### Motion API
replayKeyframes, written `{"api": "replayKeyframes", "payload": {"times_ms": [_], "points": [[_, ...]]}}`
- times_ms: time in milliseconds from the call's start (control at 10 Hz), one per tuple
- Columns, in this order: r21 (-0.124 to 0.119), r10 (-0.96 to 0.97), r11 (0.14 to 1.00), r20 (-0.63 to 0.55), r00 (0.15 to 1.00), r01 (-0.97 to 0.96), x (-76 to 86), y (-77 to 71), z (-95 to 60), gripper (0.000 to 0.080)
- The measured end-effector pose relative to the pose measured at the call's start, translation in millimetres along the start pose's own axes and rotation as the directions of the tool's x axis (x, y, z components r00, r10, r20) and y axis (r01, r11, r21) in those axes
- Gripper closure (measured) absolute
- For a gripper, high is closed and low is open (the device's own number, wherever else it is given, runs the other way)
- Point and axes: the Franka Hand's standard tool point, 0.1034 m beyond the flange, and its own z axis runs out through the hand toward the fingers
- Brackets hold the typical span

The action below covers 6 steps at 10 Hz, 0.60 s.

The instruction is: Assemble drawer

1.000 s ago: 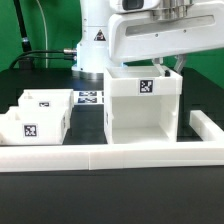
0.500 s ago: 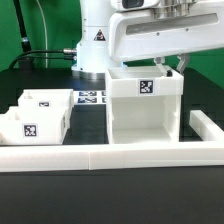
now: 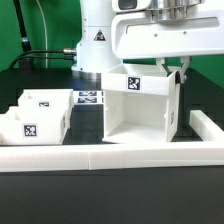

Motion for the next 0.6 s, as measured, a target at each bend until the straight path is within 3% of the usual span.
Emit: {"api": "replayKeyframes", "payload": {"times_ms": [100, 600], "points": [[0.004, 0.078, 0.997, -0.006, 0.997, -0.078, 5.7, -2.2, -0.5, 0.0757], [0.016, 0.3, 0.954, 0.001, 0.954, -0.3, 2.5, -7.2, -0.3, 0.0757]]}}
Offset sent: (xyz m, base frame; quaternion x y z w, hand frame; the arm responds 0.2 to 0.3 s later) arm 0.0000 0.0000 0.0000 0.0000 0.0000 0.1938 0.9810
